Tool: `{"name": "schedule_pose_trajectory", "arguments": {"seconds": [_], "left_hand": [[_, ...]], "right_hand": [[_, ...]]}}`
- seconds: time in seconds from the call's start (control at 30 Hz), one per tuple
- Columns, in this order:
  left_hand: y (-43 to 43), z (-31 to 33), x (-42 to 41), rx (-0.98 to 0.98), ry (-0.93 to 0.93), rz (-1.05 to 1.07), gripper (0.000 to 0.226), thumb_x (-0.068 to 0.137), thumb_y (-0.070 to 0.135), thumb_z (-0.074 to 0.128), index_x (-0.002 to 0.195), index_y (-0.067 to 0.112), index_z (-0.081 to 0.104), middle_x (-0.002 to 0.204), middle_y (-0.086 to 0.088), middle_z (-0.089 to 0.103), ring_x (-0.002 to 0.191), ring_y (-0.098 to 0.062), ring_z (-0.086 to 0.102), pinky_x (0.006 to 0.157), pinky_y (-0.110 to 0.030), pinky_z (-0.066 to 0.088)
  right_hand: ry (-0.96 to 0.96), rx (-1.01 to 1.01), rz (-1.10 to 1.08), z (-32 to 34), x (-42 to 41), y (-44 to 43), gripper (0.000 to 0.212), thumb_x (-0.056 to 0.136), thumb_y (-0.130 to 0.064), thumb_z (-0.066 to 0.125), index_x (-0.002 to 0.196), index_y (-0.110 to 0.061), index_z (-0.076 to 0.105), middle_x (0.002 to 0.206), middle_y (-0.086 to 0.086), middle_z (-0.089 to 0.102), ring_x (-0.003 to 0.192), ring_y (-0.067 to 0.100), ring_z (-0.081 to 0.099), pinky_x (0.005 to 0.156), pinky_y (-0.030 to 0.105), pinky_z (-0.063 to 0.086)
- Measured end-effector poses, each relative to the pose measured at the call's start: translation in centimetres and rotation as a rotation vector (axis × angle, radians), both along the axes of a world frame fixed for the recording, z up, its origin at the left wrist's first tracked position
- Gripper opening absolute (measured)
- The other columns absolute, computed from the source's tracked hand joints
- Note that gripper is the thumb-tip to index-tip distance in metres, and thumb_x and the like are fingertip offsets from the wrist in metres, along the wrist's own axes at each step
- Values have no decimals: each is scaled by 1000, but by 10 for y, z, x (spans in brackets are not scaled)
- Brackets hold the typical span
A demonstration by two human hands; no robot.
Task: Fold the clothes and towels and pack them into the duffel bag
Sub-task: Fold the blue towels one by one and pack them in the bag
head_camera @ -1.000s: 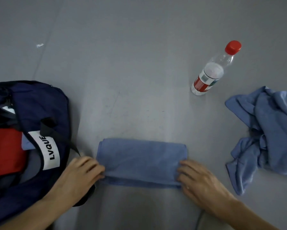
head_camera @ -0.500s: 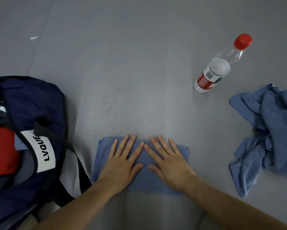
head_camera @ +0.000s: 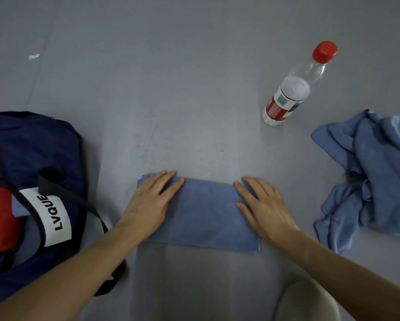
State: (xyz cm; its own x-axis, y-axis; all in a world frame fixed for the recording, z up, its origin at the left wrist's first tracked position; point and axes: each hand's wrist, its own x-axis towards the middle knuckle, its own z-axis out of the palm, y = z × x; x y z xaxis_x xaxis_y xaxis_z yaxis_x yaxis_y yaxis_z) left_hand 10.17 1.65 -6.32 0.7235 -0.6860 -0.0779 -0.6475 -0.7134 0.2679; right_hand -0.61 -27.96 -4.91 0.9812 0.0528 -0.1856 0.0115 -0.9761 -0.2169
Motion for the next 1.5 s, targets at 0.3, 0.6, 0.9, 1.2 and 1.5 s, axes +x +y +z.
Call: {"name": "schedule_pose_trajectory", "arguments": {"seconds": [0.3, 0.6, 0.9, 1.2, 1.5], "left_hand": [[-2, 26, 49, 114, 215, 148, 20, 89, 32, 70, 107, 28, 65, 98, 5, 61, 99, -25, 55, 86, -38, 38], [27, 31, 10, -164, -152, 78, 20, 84, 18, 51, 103, 14, 58, 109, -7, 58, 95, -31, 53, 79, -44, 44], [49, 26, -53, 136, -18, 130, 40, 90, 57, 48, 107, 23, 64, 116, 2, 57, 102, -25, 54, 84, -40, 37], [-45, 1, -77, 108, 275, 642, 79, 93, 65, 3, 156, 20, -13, 168, -11, -10, 153, -31, -15, 124, -54, -3], [-43, -13, 45, 223, -17, -206, 69, 102, 59, 14, 161, 26, -2, 168, -10, -11, 153, -28, -18, 124, -52, -5]], "right_hand": [[135, 239, -209, 9, 26, -16, 22, 88, -18, 68, 110, -20, 66, 102, -1, 66, 100, 27, 55, 92, 39, 42], [-305, 173, 198, 26, -2, -12, 7, 85, -10, 60, 91, -9, 63, 106, 11, 60, 98, 33, 57, 84, 38, 41], [-147, 93, 306, 16, -42, 8, 20, 92, -35, 59, 97, -18, 68, 114, 6, 62, 108, 29, 60, 97, 41, 43], [-38, -18, 435, -7, -14, 27, 68, 86, -17, 61, 151, -26, 43, 157, 15, 36, 141, 37, 41, 111, 48, 40], [11, -27, 379, -2, -62, 67, 65, 95, -49, 43, 151, -17, 42, 159, 14, 31, 143, 30, 38, 108, 47, 43]]}}
